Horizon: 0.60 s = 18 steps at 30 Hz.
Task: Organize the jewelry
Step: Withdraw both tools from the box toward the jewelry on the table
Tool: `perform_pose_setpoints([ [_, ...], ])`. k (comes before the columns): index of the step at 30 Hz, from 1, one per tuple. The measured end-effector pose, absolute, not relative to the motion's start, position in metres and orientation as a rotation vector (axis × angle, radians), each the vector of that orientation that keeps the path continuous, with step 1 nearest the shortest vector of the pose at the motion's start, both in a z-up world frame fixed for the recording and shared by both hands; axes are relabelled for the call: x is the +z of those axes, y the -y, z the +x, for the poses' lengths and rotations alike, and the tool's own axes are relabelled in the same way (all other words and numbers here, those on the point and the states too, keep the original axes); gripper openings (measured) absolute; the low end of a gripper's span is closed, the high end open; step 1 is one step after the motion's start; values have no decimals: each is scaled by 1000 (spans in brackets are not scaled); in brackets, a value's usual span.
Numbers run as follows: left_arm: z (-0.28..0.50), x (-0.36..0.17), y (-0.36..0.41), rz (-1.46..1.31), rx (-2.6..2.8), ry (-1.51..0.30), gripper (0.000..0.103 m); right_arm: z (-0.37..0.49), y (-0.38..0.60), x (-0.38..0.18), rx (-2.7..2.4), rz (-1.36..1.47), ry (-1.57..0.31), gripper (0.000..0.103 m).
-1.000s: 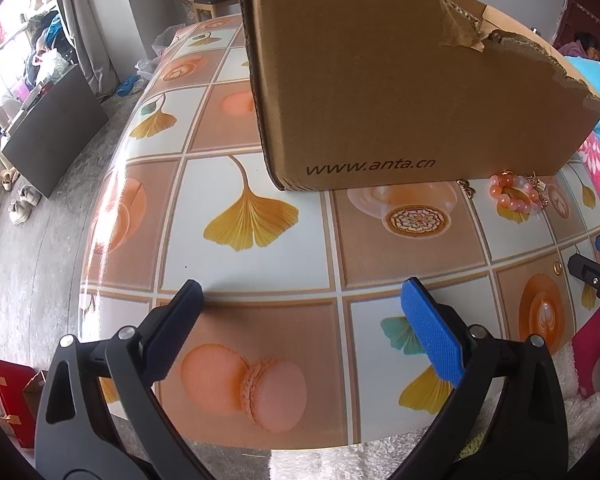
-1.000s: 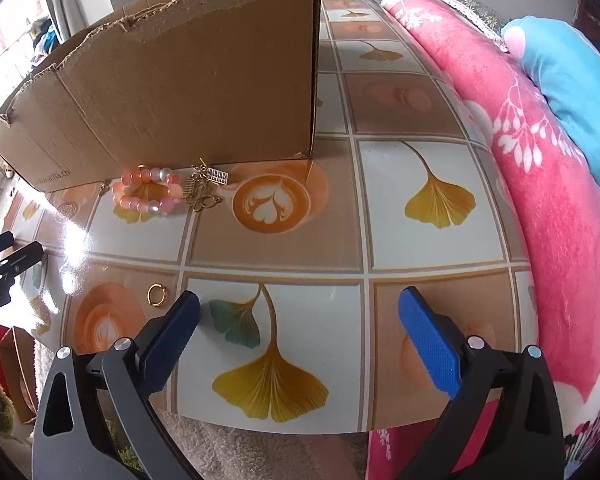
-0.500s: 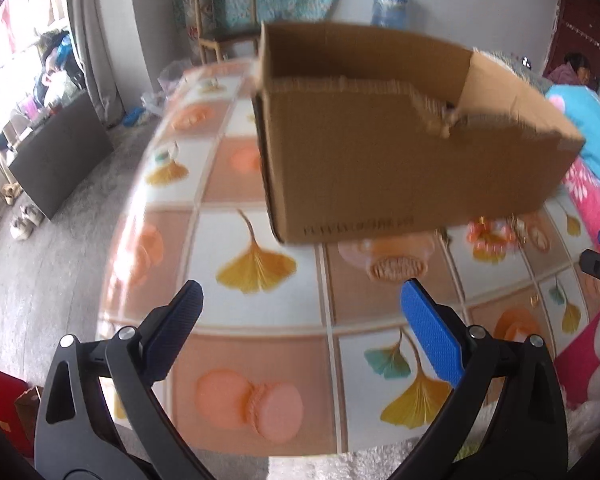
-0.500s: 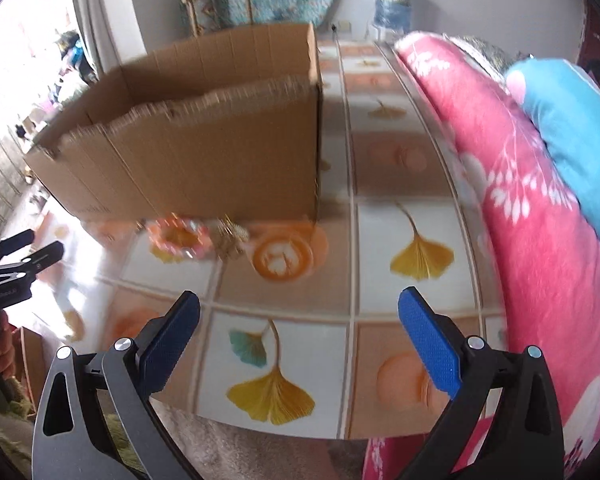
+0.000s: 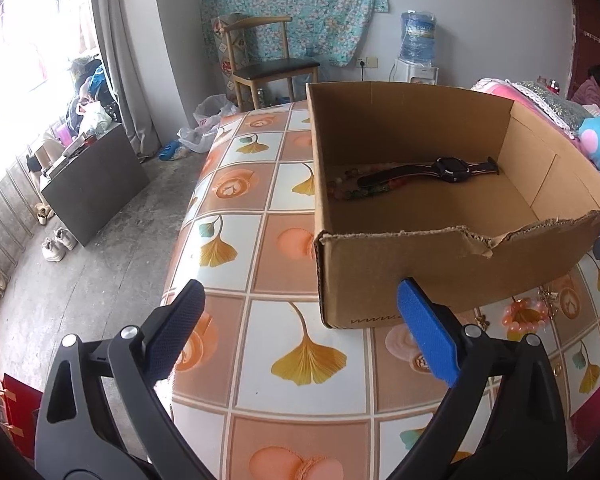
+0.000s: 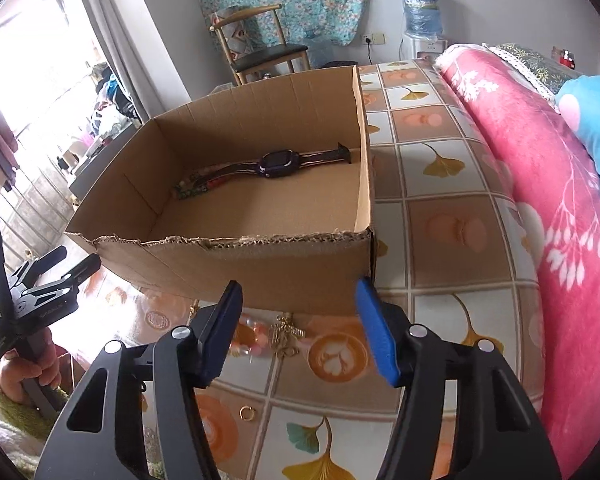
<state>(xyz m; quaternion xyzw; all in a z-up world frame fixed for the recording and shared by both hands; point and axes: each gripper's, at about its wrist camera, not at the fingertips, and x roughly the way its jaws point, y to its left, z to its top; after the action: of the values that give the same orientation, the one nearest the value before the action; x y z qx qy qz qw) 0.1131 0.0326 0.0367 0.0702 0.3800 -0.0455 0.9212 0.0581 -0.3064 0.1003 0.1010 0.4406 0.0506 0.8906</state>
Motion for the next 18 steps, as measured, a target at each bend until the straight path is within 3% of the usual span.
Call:
perform_pose_setpoints([
  [2,116,36,-28,146,-94,-780,92,64,308,100,115,220,-917,46],
  [7,131,38,-23,152,-105,-768,92,78,320,103,132,272,-907,41],
  [13,119,42,-21,138,-177,-766,92,58,349,118,88,315,-869,41],
  [18,92,30,-11,177,-251,-803,92,32,351,98,102,358,-964,41],
])
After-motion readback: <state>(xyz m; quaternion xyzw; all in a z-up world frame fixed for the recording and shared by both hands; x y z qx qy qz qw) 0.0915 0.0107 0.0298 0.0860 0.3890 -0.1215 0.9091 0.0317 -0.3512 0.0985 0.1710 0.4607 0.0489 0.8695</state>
